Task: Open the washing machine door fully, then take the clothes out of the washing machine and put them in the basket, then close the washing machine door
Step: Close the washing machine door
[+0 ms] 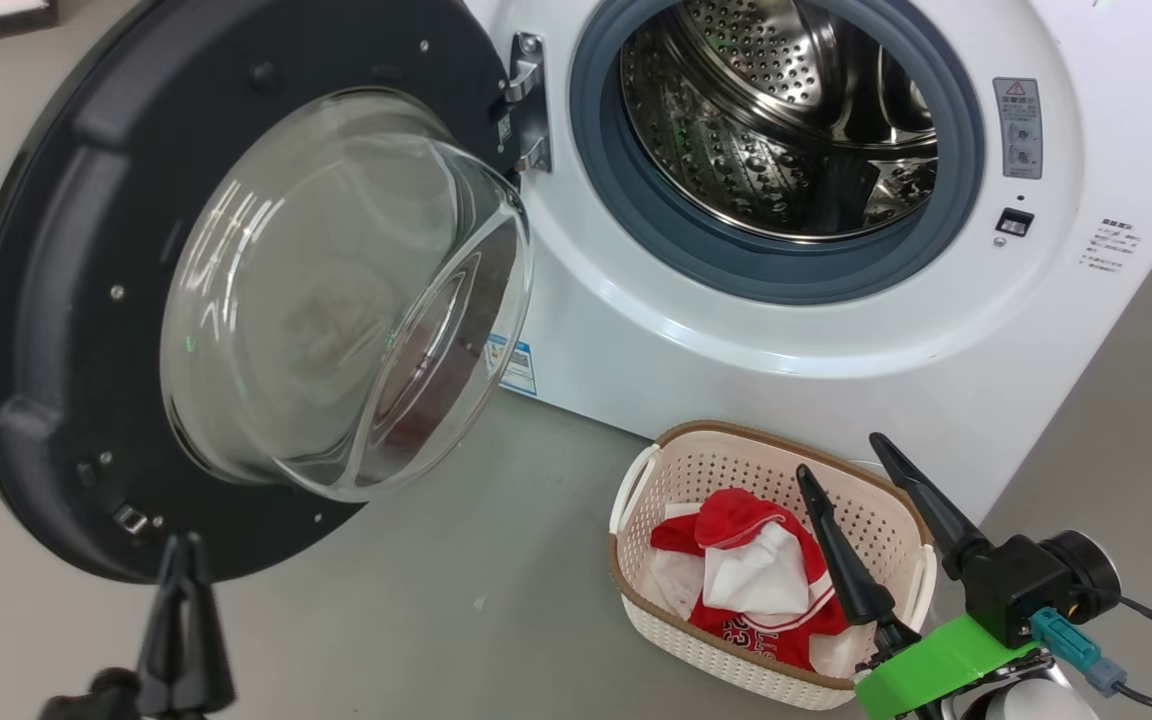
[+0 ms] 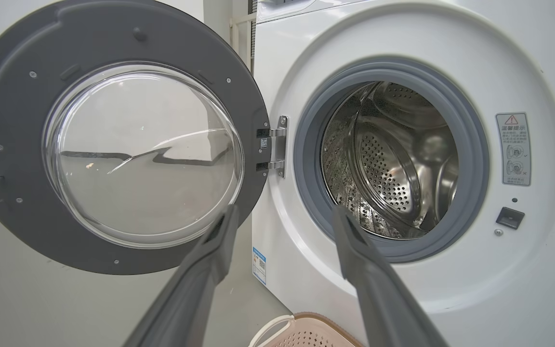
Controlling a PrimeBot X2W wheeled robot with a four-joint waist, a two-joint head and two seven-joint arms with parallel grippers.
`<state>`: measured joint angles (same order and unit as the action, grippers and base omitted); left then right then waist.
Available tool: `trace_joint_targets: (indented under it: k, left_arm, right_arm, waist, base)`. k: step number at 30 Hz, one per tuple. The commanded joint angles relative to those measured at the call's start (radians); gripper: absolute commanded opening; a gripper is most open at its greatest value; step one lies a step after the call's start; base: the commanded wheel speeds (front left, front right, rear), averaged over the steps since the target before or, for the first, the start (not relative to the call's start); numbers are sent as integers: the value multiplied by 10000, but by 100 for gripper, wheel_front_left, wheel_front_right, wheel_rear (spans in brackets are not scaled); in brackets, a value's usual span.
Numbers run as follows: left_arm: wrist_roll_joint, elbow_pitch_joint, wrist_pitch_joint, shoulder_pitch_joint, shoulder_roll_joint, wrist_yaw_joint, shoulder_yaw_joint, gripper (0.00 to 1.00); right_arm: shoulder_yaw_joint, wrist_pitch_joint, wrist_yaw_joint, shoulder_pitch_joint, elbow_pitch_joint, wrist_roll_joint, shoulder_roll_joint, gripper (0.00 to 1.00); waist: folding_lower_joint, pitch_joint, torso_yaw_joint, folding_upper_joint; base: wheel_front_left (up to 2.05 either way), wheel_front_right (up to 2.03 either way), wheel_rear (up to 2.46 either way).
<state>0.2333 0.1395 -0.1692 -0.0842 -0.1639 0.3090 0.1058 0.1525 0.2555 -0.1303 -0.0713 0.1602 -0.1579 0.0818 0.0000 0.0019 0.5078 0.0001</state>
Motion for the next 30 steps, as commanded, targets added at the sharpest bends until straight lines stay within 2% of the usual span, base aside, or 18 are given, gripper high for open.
trace_joint_targets:
  k: [1,8,14,18,22,27,30]
  left_arm:
    - [-133,360,-135,361,-232,110,-494,0]
    - [-57,901,-472,1213,-635,305,-1314,0]
    - [744,745,-503,2584,-1058,196,-2325,0]
    - [1690,-211,-565,3811,-1396,-155,-3107,0]
    - [2559,-1132,-438,4683,-1443,-397,-3562,0]
    - [3768,-3200,340,5822,-1747,-709,-4156,0]
    - [4662,-4474,1198,6413,-1929,-959,-4504,0]
  right_arm:
    - [218,63,-4,-360,-220,-73,31,100]
    - [-14,63,-4,-268,-205,-16,-24,100]
    - [-88,63,-4,-225,-171,19,-68,100]
    - [-140,63,-4,-220,-145,37,-79,100]
    - [-153,63,-4,-195,-127,59,-82,100]
    - [-176,63,-4,-170,-66,80,-75,100]
    - [-159,63,-4,-159,-16,75,-81,100]
  waist:
    - [0,-23,-56,-1]
    - [0,-60,-246,-1]
    - [0,-58,-342,-1]
    - [0,-35,-375,-1]
    - [0,-33,-384,-1]
    - [0,-72,-394,-1]
    - [0,-135,-411,-1]
  base:
    - [0,0,0]
    - [0,0,0]
    - [0,0,0]
    - [0,0,0]
    - [0,0,0]
    - [0,0,0]
    - [0,0,0]
